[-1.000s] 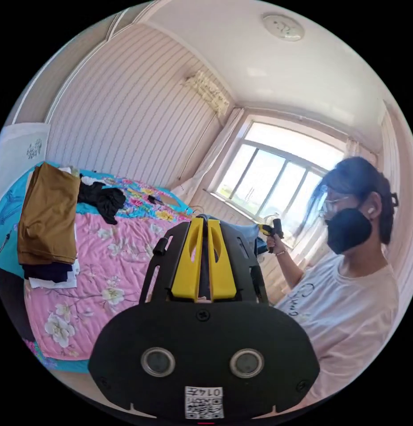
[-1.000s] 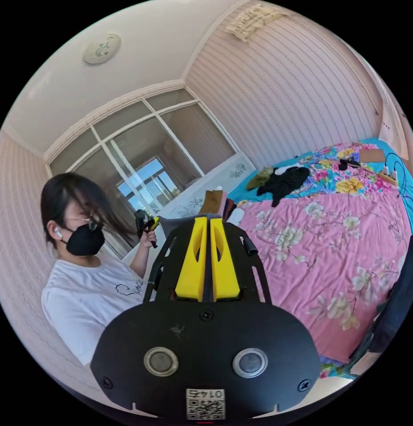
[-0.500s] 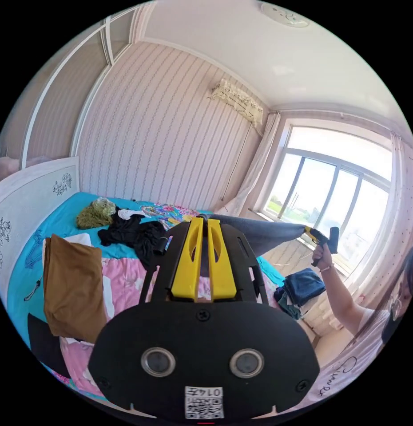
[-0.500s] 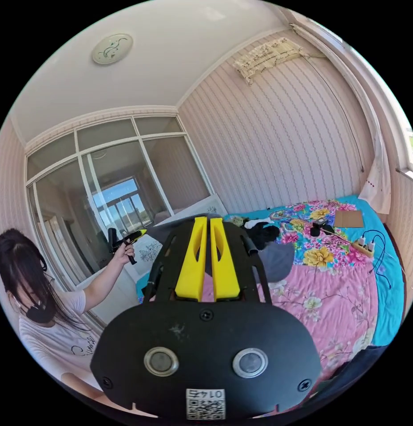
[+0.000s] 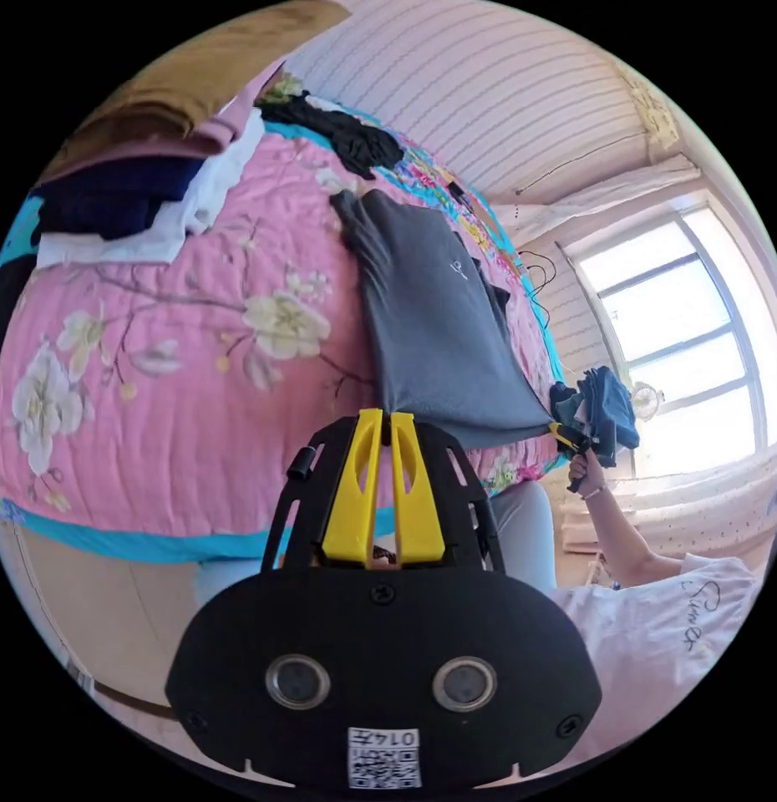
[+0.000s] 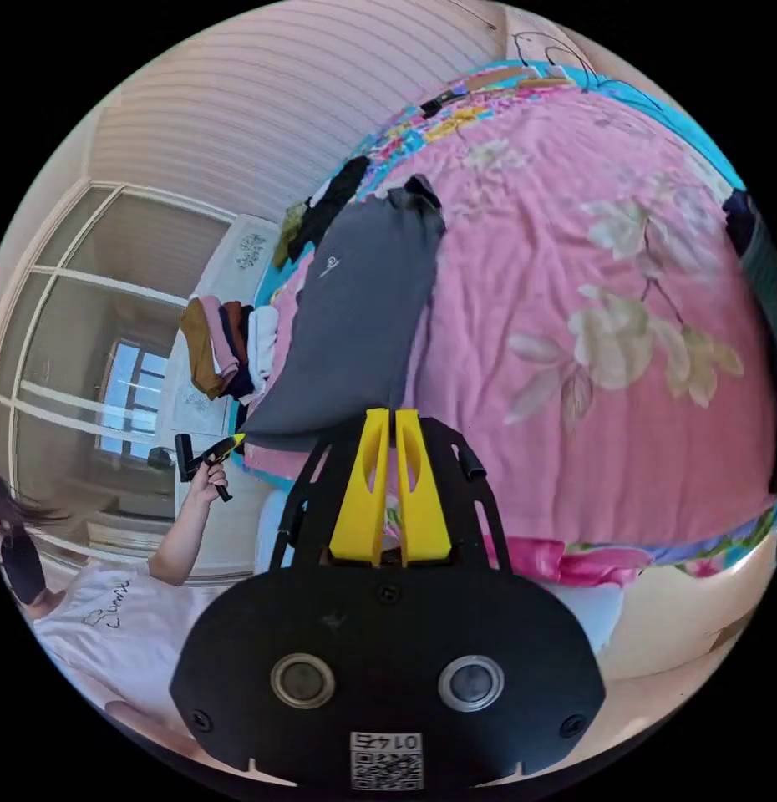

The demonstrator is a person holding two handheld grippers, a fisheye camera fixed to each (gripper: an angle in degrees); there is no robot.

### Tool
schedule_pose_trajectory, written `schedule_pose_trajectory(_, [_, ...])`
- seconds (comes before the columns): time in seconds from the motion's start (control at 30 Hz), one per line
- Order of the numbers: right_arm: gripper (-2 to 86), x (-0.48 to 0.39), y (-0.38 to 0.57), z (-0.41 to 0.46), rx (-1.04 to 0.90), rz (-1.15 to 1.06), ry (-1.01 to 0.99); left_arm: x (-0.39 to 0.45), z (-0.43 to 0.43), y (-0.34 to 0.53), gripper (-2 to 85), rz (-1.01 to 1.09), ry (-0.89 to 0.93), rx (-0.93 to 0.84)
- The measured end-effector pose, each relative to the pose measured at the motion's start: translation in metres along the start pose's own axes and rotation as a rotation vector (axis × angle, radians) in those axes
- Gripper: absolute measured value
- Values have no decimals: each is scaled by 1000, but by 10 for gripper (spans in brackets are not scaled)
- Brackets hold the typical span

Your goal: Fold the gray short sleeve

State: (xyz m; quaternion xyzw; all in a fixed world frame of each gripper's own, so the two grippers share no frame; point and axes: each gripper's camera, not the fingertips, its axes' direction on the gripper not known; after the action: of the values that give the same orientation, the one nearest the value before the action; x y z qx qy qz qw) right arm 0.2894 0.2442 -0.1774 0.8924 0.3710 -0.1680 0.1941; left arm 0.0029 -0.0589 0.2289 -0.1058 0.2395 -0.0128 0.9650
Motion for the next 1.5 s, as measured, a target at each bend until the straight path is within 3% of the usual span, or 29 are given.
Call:
schedule_pose_trajectory(0.5, [4,-31,54,32,-219,112,19,-18,50,41,-8,59,-36,-224])
schedule_pose_trajectory(0.7, [9,-79,53,61,-364,36,203,-18,88,40,5,109,-136,-291])
schedule_pose_trajectory(0.77, [18,-111,52,68,-331,-33,339,-19,89,37,21,85,-86,-245])
schedule_pose_trajectory(0.87, [48,-163,54,76,-285,-151,668,-11,86,36,45,115,-157,-210])
schedule_pose_trajectory(0.97, [94,-216,62,83,-276,-288,840,-4,78,41,55,151,-212,-187])
schedule_pose_trajectory(1.27, [123,-362,100,78,-111,-600,891,26,48,65,58,228,-222,-24])
schedule_pose_trajectory(1.5, [122,-413,129,66,-7,-697,866,48,57,85,57,321,-241,-2])
